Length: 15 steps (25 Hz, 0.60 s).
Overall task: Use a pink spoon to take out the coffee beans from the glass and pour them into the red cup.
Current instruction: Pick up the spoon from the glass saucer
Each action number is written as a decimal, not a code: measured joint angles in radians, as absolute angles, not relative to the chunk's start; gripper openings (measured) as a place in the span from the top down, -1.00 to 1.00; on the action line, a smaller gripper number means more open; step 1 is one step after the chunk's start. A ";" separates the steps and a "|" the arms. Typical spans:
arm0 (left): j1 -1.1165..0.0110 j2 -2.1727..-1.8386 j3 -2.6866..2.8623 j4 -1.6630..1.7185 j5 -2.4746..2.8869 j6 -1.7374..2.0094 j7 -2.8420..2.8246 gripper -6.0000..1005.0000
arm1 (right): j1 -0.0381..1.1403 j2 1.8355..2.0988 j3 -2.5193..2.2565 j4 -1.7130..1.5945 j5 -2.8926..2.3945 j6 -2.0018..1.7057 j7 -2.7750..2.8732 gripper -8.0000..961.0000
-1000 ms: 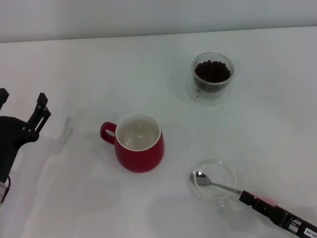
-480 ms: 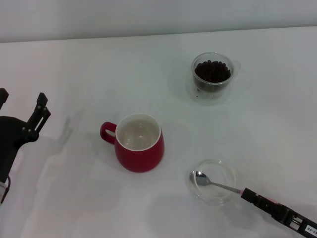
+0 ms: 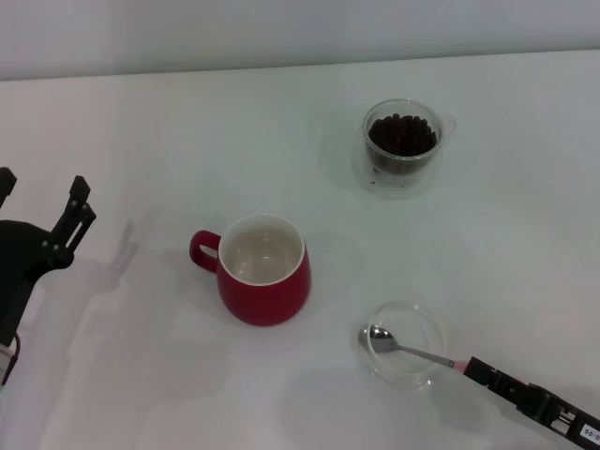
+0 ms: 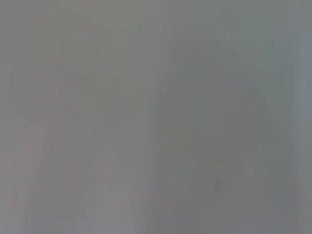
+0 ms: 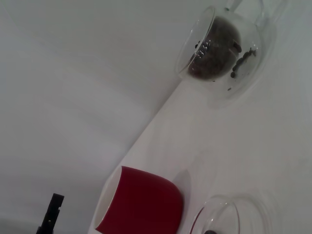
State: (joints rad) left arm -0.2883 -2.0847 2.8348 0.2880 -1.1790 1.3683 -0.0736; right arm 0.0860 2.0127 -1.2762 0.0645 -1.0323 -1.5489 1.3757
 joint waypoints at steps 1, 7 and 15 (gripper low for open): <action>-0.288 -2.085 2.835 0.288 -1.179 1.368 -0.074 -0.74 | 0.086 2.012 -1.276 0.064 -1.032 -1.549 1.376 0.50; -0.288 -2.085 2.835 0.288 -1.178 1.368 -0.074 -0.74 | 0.085 2.012 -1.276 0.064 -1.032 -1.557 1.394 0.62; -0.287 -2.085 2.835 0.289 -1.178 1.368 -0.074 -0.74 | 0.085 2.004 -1.273 0.059 -1.022 -1.574 1.401 0.65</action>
